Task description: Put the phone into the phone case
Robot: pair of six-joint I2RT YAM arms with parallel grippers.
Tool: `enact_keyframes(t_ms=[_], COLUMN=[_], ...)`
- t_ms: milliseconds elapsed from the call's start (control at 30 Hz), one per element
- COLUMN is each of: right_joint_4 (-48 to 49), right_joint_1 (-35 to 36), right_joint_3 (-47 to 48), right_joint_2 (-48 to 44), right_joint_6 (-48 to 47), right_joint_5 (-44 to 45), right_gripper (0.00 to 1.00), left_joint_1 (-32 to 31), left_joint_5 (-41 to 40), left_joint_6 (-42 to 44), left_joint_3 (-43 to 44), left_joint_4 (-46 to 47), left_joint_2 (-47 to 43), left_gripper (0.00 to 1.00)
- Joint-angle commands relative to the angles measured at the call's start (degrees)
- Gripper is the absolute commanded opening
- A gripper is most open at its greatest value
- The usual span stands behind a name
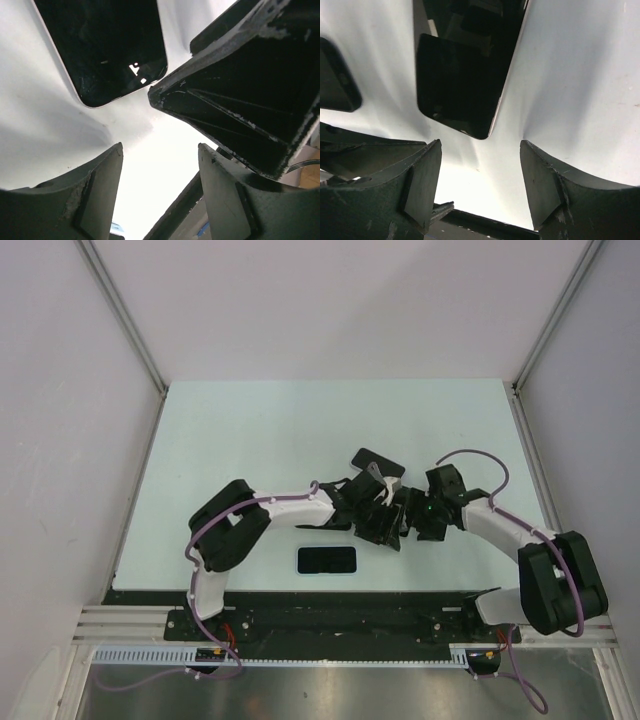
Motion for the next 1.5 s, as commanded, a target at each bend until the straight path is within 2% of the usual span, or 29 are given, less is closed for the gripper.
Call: enact_keyframes(t_ms=[0, 267, 433, 733, 933, 1167, 1333, 1467], right_joint_4=[4.94, 12.94, 18.65, 21.21, 19.90, 17.52, 18.14, 16.12], right_joint_1=[-3.07, -12.47, -13.71, -13.36, -8.97, -2.55, -2.02, -2.89], right_joint_3=[-0.20, -0.29, -0.29, -0.20, 0.15, 0.15, 0.32, 1.47], right_joint_2=[-2.22, 4.88, 10.61, 13.69, 14.83, 13.61, 13.95, 13.35], right_joint_6=[1.78, 1.25, 1.86, 1.95, 0.11, -0.33, -0.33, -1.03], right_joint_5=[-5.93, -10.50, -12.52, -11.38, -12.35, -11.46, -12.00, -11.38], right_gripper=[0.69, 0.69, 0.68, 0.68, 0.68, 0.67, 0.67, 0.67], left_joint_1=[3.06, 6.76, 6.77, 6.59, 4.31, -0.35, -1.32, -1.23], left_joint_5=[0.30, 2.22, 3.29, 3.37, 2.67, 1.44, 1.18, -0.66], left_joint_6=[1.98, 4.09, 3.65, 3.04, 2.51, 1.37, 0.14, 1.44], left_joint_3=[-0.39, 5.05, 9.45, 5.94, 3.04, 3.91, 5.14, 4.09], left_joint_4=[7.16, 6.98, 6.98, 7.07, 7.42, 9.26, 10.76, 10.85], left_joint_2=[-4.68, 2.69, 8.32, 8.50, 5.16, 5.16, 6.57, 4.47], left_gripper=[0.67, 0.67, 0.66, 0.61, 0.60, 0.61, 0.60, 0.62])
